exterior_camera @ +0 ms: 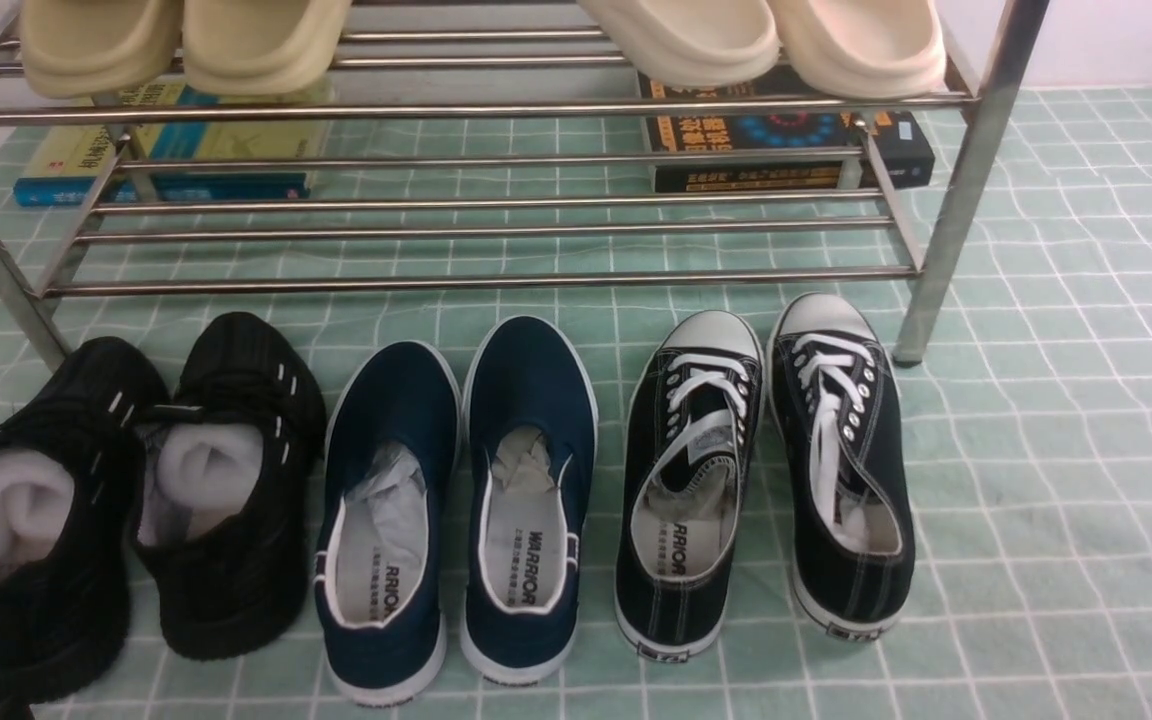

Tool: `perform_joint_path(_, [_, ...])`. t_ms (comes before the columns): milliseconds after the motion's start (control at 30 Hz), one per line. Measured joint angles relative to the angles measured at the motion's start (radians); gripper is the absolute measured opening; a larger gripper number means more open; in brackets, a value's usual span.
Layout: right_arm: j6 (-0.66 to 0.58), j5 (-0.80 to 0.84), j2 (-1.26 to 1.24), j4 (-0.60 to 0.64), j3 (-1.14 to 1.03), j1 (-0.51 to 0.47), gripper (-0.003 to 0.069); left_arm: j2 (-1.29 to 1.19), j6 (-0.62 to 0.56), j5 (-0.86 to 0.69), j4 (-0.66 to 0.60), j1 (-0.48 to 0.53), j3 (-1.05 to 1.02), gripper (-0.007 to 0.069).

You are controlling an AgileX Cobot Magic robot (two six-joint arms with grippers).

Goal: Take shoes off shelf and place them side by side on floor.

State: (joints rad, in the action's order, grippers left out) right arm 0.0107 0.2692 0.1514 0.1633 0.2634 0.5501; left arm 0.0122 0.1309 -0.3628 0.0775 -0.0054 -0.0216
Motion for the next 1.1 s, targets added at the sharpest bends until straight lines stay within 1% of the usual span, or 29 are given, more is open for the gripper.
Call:
perform_joint_path(100, [0.000,-0.044,-0.058,0.001,-0.042,0.000,-0.0013,0.000,0.000,0.000,0.000,0.000,0.000,0.0239])
perform_joint_path(533, [-0.001,-0.046,-0.072,0.001,-0.066,0.000,-0.0007,0.000,0.000,0.000,0.000,0.000,0.000,0.0239])
perform_joint_path(667, [-0.011,-0.027,-0.072,-0.011,-0.066,0.000,-0.0006,0.000,0.000,0.000,0.000,0.000,0.000,0.0239])
perform_joint_path(833, [-0.028,0.036,-0.073,-0.034,-0.066,-0.006,-0.0003,0.000,0.001,0.000,0.000,0.000,0.000,0.0239])
perform_joint_path(967, [-0.028,0.123,-0.077,-0.058,-0.066,-0.094,0.0001,0.000,0.001,0.000,0.000,0.000,0.000,0.0239])
perform_joint_path(1000, [-0.028,0.123,-0.077,-0.058,-0.066,-0.094,0.0001,0.000,0.001,0.000,0.000,0.000,0.000,0.0239])
perform_joint_path(1033, [-0.028,0.166,-0.087,-0.060,-0.069,-0.141,0.0001,0.000,0.001,0.000,0.000,0.000,0.000,0.0239])
perform_joint_path(1100, [-0.028,0.208,-0.106,-0.069,-0.084,-0.204,0.0003,0.000,0.001,0.000,0.000,0.000,0.000,0.0239])
